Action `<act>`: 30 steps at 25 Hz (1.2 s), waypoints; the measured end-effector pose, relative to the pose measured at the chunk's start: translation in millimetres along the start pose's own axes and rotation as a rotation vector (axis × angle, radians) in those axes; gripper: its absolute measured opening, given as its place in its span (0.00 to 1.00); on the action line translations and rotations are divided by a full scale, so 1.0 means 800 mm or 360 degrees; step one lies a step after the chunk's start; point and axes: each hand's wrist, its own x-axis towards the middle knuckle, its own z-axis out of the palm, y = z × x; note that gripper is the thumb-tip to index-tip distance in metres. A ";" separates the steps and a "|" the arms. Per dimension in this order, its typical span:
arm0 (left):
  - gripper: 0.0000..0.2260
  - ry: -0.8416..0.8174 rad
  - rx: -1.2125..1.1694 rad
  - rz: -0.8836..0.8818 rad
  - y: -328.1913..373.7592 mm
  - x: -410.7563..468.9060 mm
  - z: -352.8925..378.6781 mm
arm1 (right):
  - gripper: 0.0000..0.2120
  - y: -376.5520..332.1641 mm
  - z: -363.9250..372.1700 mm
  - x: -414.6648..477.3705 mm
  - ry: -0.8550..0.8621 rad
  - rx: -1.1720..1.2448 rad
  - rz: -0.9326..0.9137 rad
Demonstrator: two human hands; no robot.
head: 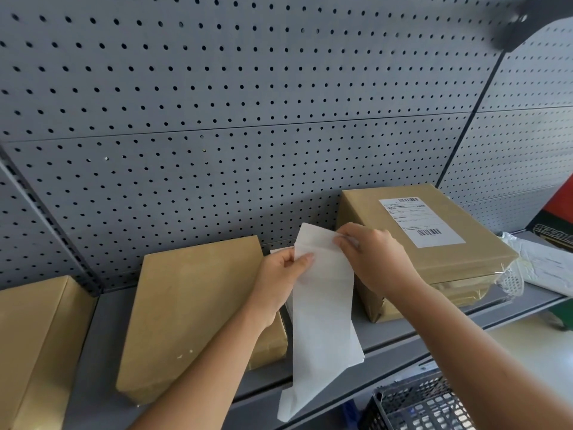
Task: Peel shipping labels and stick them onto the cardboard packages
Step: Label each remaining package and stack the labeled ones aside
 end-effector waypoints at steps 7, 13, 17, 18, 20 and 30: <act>0.07 -0.0191 0.0276 -0.0115 -0.009 -0.004 0.007 | 0.07 -0.011 -0.027 0.021 0.0354 0.0098 -0.0107; 0.12 -0.0298 0.0108 -0.0230 0.012 -0.008 0.003 | 0.07 -0.018 -0.032 0.018 0.0437 0.0167 -0.0205; 0.17 -0.0134 -0.0133 -0.0203 0.021 0.000 0.006 | 0.06 -0.019 -0.024 0.006 0.0348 0.0203 -0.0278; 0.15 -0.0054 -0.0150 -0.0183 0.021 0.002 0.008 | 0.06 -0.019 -0.023 0.004 0.0344 0.0220 -0.0283; 0.11 0.0066 -0.0114 -0.0139 0.018 0.004 0.010 | 0.06 -0.020 -0.024 0.001 0.0365 0.0249 -0.0312; 0.08 0.0079 0.0217 -0.0122 0.000 0.002 0.019 | 0.05 -0.032 -0.050 0.011 0.0560 0.0415 -0.0335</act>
